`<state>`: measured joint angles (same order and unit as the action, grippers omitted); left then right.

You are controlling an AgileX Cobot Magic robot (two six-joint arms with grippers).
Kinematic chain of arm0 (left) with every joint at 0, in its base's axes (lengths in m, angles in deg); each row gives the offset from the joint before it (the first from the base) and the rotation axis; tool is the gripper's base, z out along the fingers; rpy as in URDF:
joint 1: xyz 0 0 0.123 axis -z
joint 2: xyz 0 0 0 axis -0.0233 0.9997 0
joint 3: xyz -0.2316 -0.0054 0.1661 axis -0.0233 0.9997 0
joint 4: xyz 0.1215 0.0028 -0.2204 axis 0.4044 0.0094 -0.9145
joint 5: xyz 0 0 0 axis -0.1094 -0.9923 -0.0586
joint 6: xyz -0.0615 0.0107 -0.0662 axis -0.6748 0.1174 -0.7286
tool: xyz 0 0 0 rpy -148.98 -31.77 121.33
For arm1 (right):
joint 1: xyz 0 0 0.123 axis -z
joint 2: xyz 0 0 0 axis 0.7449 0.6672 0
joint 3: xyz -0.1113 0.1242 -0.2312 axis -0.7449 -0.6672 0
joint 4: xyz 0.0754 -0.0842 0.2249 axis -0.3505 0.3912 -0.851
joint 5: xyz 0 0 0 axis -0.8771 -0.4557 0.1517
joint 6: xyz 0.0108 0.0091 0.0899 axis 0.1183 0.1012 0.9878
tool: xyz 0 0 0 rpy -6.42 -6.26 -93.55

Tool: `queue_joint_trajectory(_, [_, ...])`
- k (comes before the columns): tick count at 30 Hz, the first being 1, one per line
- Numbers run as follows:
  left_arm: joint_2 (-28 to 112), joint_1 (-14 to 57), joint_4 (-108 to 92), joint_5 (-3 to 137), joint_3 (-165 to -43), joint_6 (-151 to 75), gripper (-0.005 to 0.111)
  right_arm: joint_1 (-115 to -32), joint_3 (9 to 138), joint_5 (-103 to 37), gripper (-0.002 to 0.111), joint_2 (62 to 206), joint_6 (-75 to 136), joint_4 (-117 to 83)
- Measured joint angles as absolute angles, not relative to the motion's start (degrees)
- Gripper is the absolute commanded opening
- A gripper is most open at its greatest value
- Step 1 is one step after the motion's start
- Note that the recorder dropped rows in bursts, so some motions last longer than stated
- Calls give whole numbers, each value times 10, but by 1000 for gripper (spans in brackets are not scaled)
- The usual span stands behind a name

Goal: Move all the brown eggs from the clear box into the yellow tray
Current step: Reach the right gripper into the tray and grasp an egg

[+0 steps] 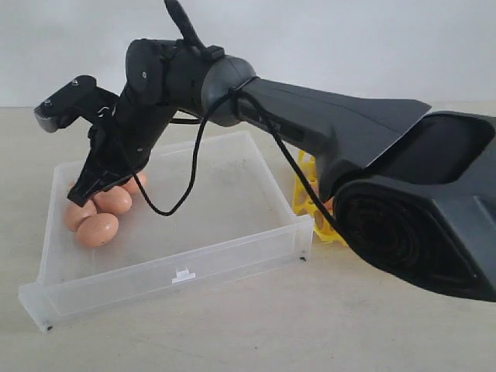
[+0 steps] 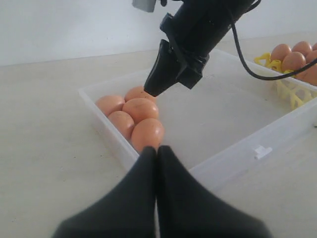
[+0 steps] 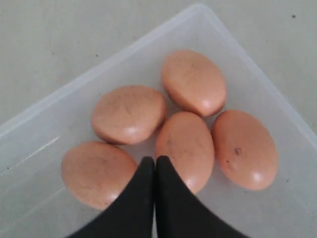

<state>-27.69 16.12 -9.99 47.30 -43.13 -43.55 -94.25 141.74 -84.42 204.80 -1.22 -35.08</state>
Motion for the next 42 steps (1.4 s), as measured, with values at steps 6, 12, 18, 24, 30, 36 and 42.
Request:
queue_joint_trajectory(6, [-277,161,-100,473,-431,-435,-4,-941,1433,-848,56,2054,-44,-369])
queue_joint_trajectory(12, [-277,161,-100,473,-431,-435,-4,-941,1433,-790,57,2096,-50,-361])
queue_joint_trajectory(18, [-277,161,-100,473,-431,-435,-4,-941,1433,-754,57,2125,-52,-357])
queue_joint_trajectory(24, [-277,161,-100,473,-431,-435,-4,-941,1434,-732,38,2141,-51,-357])
queue_joint_trajectory(30, [-277,161,-100,473,-431,-435,-4,-941,1440,-723,0,2144,-48,-357])
queue_joint_trajectory(36, [-277,161,-100,473,-431,-435,-4,-941,1474,-780,0,2145,-42,-355])
queue_joint_trajectory(42, [-277,161,-100,473,-431,-435,-4,-941,1506,-866,0,2096,-12,-342])
